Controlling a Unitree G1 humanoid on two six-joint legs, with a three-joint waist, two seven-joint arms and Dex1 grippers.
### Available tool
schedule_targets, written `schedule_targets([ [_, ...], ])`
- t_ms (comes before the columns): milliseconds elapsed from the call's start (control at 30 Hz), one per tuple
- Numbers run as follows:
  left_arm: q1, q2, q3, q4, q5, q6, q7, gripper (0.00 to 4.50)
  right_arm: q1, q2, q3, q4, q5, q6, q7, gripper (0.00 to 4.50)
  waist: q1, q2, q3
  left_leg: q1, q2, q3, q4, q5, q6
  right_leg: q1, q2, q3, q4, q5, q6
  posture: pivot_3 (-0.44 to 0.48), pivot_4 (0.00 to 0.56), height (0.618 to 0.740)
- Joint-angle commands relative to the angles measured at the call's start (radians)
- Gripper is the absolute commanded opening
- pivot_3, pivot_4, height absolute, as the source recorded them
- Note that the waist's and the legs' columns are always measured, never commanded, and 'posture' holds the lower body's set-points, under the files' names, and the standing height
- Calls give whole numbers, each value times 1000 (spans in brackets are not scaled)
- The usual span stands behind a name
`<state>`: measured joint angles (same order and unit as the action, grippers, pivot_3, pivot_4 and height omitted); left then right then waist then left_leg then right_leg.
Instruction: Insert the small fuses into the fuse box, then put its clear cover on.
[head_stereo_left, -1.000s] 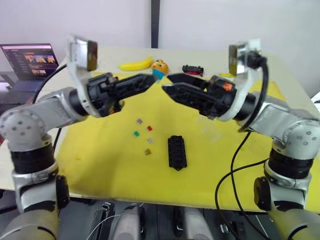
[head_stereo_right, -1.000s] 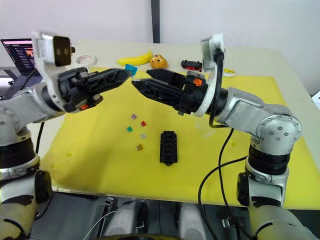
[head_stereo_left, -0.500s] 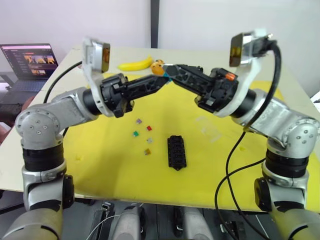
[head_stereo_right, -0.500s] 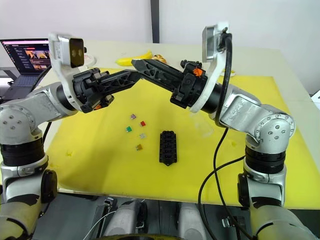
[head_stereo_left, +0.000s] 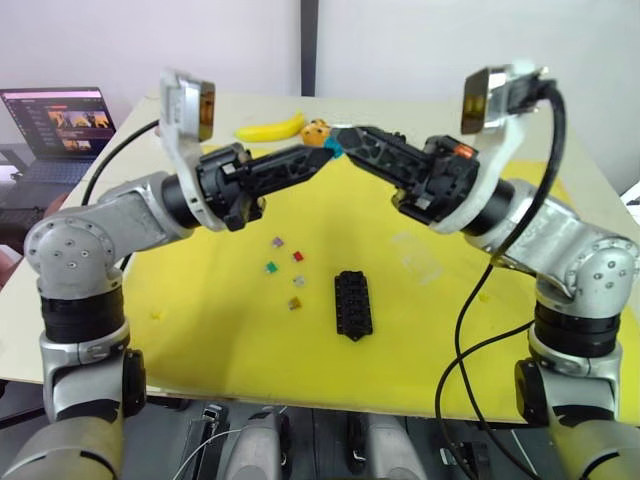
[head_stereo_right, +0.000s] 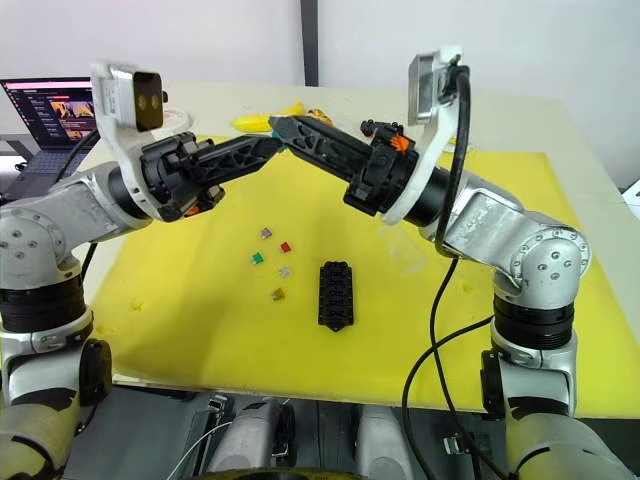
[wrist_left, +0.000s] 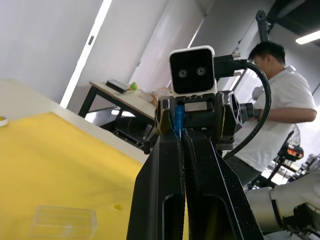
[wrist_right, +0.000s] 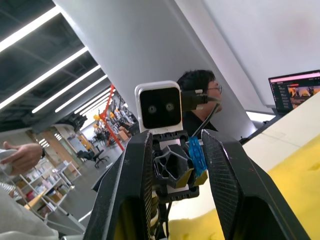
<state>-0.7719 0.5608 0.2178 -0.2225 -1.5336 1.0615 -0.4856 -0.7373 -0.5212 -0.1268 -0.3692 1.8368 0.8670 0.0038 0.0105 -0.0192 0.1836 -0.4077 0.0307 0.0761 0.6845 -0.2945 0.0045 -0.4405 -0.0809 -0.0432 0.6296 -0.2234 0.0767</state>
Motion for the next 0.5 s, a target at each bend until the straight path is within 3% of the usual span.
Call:
schedule_targets([
  [33, -23, -9, 32, -34, -46, -42, 30, 0, 15, -15, -19, -22, 45, -23, -7, 1606, 1, 0, 0, 0, 0, 0, 0, 0, 0, 0, 0, 0, 0, 0, 0, 0, 150, 737],
  [500, -27, -20, 23, -29, -95, -86, 80, 0, 28, 13, 8, -51, 69, -81, -41, 1606, 0, 0, 0, 0, 0, 0, 0, 0, 0, 0, 0, 0, 0, 0, 0, 0, 150, 737],
])
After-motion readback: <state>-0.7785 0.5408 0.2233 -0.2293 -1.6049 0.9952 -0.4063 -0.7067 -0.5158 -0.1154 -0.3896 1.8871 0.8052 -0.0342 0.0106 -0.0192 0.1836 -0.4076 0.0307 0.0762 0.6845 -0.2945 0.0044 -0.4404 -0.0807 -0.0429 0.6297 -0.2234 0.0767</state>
